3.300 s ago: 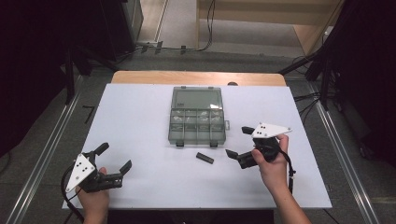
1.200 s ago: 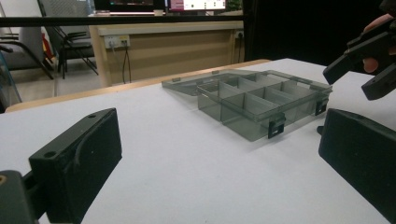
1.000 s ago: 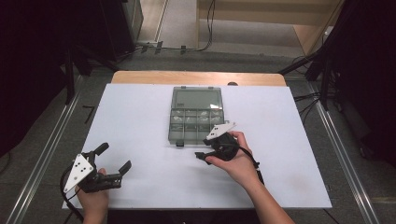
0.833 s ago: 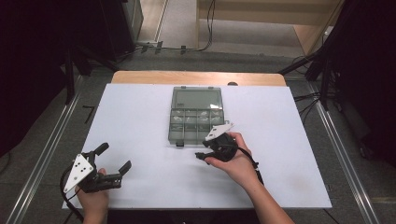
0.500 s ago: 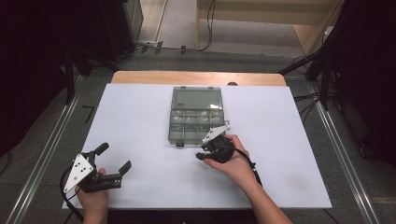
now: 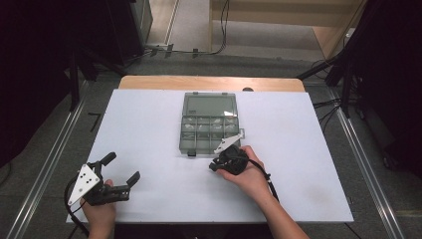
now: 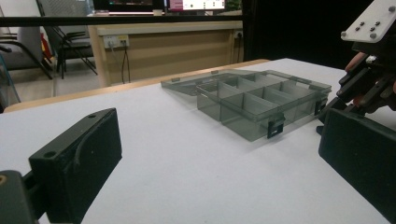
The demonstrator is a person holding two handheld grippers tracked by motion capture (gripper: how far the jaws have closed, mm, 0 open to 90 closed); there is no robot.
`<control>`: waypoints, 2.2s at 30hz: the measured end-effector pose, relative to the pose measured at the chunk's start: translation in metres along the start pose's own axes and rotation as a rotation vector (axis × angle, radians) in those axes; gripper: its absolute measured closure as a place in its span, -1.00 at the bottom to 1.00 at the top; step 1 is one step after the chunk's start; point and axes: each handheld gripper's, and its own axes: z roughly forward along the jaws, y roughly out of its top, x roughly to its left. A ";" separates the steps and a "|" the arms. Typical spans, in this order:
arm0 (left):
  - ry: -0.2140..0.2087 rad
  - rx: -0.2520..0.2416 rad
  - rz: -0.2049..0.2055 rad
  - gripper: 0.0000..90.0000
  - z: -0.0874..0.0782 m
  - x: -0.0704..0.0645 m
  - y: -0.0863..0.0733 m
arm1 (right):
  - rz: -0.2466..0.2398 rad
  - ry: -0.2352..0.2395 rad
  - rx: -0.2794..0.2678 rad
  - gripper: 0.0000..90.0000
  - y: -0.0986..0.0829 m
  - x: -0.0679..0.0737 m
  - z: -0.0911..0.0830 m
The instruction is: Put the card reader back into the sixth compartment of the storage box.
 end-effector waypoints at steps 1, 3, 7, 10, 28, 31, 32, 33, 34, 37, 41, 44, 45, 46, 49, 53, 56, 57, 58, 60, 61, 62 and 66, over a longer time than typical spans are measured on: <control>0.000 0.001 0.001 -1.00 0.000 0.000 0.000 | -0.002 -0.003 0.005 0.53 -0.001 0.000 0.001; 0.000 0.002 0.002 -1.00 0.000 0.000 0.000 | -0.003 -0.006 0.010 0.53 -0.001 0.000 0.002; 0.000 0.000 0.002 -1.00 0.000 0.000 0.000 | -0.003 -0.010 0.008 0.55 -0.003 0.001 0.003; 0.000 0.000 0.002 -1.00 0.000 0.000 0.000 | -0.022 -0.026 0.007 0.55 -0.003 0.003 0.004; 0.002 0.002 0.001 -1.00 0.000 0.000 0.000 | -0.009 -0.041 -0.019 0.58 -0.007 0.005 0.004; 0.002 0.000 -0.001 -1.00 0.000 0.000 0.000 | 0.007 -0.022 -0.028 0.58 -0.007 0.003 0.003; 0.002 0.000 -0.001 -1.00 0.000 0.000 0.000 | 0.009 -0.017 -0.027 0.58 -0.007 0.003 0.002; 0.001 -0.001 0.000 -1.00 0.000 0.000 0.000 | 0.006 -0.019 -0.028 0.58 -0.007 0.003 0.002; 0.001 0.001 0.001 -1.00 0.000 0.000 0.000 | 0.002 -0.020 -0.027 0.58 -0.007 0.003 0.001; 0.001 0.000 -0.002 -1.00 0.000 0.000 0.000 | 0.007 -0.018 -0.037 0.58 -0.007 0.003 0.000; 0.002 0.001 -0.001 -1.00 0.000 0.000 0.000 | 0.014 -0.017 -0.053 0.58 -0.006 0.002 -0.003; 0.002 -0.001 -0.003 -1.00 0.000 0.000 0.000 | 0.017 -0.012 -0.064 0.58 -0.005 0.001 -0.007; 0.002 -0.002 -0.003 -1.00 0.000 0.000 0.000 | 0.017 -0.012 -0.064 0.58 -0.005 0.001 -0.007; 0.002 -0.002 -0.003 -1.00 0.000 0.000 0.000 | 0.019 -0.013 -0.067 0.58 -0.005 0.001 -0.008; 0.003 0.001 -0.001 -1.00 0.000 0.000 0.000 | 0.022 -0.013 -0.075 0.58 -0.003 0.000 -0.013; 0.003 0.000 -0.001 -1.00 0.000 0.000 0.000 | 0.022 -0.013 -0.081 0.58 -0.002 0.000 -0.015; 0.003 -0.002 -0.003 -1.00 0.000 0.000 0.000 | 0.022 -0.017 -0.087 0.58 0.000 0.000 -0.018; 0.003 -0.002 -0.003 -1.00 0.000 0.000 0.000 | 0.024 -0.014 -0.093 0.58 0.000 -0.001 -0.020; 0.003 0.000 -0.002 -1.00 0.000 0.000 0.000 | 0.024 -0.014 -0.093 0.58 0.000 -0.001 -0.020; 0.003 0.000 -0.002 -1.00 0.000 0.000 0.000 | 0.025 -0.013 -0.101 0.58 0.001 -0.002 -0.021; 0.003 0.001 -0.001 -1.00 0.000 0.000 0.000 | 0.030 -0.013 -0.104 0.58 0.002 -0.002 -0.021; 0.002 0.001 -0.001 -1.00 0.000 0.000 0.000 | 0.032 -0.011 -0.107 0.58 0.002 -0.002 -0.022; 0.003 0.001 -0.001 -1.00 0.000 0.000 0.000 | 0.030 -0.009 -0.112 0.58 0.005 -0.002 -0.024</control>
